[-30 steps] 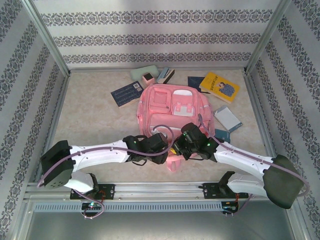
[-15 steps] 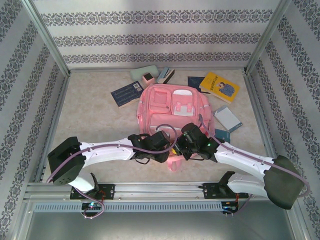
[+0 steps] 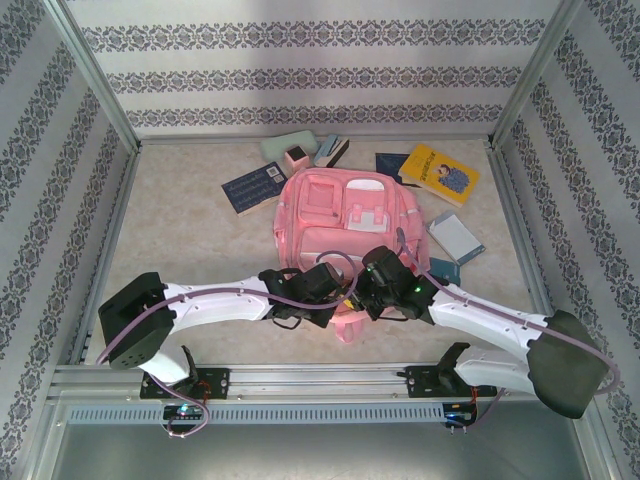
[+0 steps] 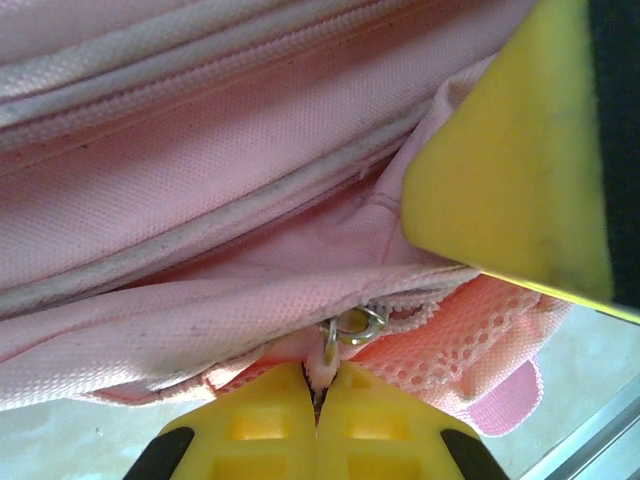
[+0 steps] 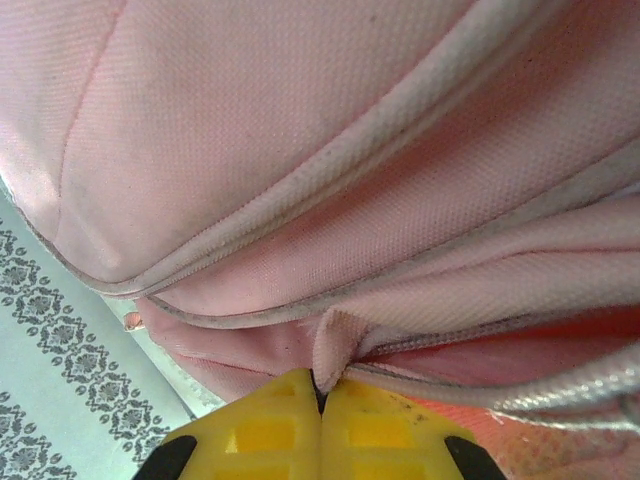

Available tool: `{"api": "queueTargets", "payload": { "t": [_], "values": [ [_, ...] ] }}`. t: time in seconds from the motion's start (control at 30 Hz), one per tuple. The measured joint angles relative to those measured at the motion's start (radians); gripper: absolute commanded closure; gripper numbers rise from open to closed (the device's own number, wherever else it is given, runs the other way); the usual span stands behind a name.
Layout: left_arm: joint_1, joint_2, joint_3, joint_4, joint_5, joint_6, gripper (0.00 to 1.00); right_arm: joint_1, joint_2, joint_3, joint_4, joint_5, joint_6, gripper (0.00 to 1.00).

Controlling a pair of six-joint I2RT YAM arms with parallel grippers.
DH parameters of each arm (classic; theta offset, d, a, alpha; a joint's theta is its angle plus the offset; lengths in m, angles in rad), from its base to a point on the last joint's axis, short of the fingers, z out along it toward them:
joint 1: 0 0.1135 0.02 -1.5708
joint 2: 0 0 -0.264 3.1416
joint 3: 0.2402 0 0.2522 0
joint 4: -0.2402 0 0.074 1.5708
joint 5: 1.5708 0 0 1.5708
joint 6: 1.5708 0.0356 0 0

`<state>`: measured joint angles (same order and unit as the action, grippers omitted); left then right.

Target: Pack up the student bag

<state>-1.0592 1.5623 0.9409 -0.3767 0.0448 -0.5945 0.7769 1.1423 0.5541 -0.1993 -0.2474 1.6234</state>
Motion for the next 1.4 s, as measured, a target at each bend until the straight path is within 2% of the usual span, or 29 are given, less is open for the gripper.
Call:
{"api": "queueTargets", "payload": {
  "t": [0.33,0.63,1.03,1.07,1.13,1.2,1.27,1.4],
  "values": [
    [0.012,-0.065,-0.047,0.010,0.004,-0.001,1.00,-0.001,-0.051,0.002,-0.052,0.031,-0.037,1.00],
    [0.047,-0.090,-0.100,-0.023,-0.024,-0.013,1.00,-0.016,-0.119,0.005,-0.177,0.080,-0.081,1.00],
    [0.115,-0.144,-0.141,-0.034,-0.023,-0.014,1.00,-0.082,-0.200,0.022,-0.320,0.103,-0.198,1.00],
    [0.116,-0.144,-0.140,-0.034,-0.018,-0.012,1.00,-0.089,-0.203,0.023,-0.332,0.105,-0.208,0.94],
    [0.117,-0.144,-0.140,-0.033,0.000,-0.008,1.00,-0.102,-0.208,0.032,-0.366,0.109,-0.226,0.67],
    [0.117,-0.145,-0.140,-0.033,0.012,-0.004,1.00,-0.108,-0.213,0.054,-0.408,0.127,-0.251,0.53],
    [0.117,-0.153,-0.140,-0.033,0.020,0.002,1.00,-0.108,-0.229,0.079,-0.439,0.138,-0.269,0.46],
    [0.116,-0.204,-0.139,-0.033,0.035,0.015,1.00,-0.094,-0.279,0.122,-0.476,0.142,-0.261,0.43]
  ]
}}
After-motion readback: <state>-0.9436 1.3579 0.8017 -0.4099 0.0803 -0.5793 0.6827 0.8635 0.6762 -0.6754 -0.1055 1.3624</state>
